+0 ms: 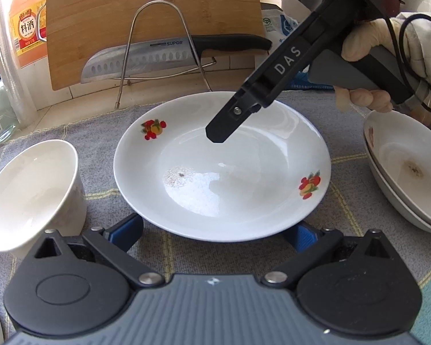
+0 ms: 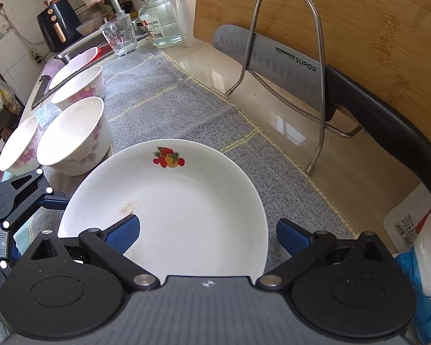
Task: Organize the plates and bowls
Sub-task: 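Close the right gripper on the rim of the flowered white plate, then lift the flowered plate with the right gripper toward the plate stack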
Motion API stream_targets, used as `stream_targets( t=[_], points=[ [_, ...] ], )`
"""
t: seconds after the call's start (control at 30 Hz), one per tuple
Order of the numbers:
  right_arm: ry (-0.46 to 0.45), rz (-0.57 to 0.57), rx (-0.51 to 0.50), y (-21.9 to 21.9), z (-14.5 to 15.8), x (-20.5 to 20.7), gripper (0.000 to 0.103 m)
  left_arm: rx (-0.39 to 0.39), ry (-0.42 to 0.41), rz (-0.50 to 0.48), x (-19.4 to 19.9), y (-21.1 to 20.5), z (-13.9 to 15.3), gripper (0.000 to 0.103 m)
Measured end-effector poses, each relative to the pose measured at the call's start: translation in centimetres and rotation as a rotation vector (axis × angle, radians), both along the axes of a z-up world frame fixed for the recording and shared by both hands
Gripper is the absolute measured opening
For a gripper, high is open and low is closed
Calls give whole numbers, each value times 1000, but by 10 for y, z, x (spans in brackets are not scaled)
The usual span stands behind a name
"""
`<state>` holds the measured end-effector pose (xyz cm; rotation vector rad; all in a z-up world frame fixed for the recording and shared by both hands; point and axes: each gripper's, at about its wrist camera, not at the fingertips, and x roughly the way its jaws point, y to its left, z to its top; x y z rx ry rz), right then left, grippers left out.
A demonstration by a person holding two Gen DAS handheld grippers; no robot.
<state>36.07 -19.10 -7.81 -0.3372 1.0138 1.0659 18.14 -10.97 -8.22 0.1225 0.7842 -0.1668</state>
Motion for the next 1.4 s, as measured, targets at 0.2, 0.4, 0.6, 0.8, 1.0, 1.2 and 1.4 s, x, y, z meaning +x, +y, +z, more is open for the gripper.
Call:
stream_targets(
  t=[0.2,0.4,0.6,0.8,1.0,1.2,1.4],
  points=[
    [30,36,0,6,0,0,97,18,-14,-13,-1,-2,1,103],
    [53,45,-10,8,-2,3,97,41,-30,-30,-3,-5,1,103],
    [101,90,-10,11,-5,11,100,40,-33,-33,-3,-4,1,103],
    [171,109,5,13,-4,22,101,40,-36,-31,-3,-5,1,103],
    [174,90,11,11,-3,19,101,51,-35,-42,-6,-6,3,102],
    [173,81,12,7,1,13,101,54,-28,-65,-10,-5,8,102],
    [169,58,25,2,8,3,101,48,-26,-91,-16,-5,19,102]
  ],
)
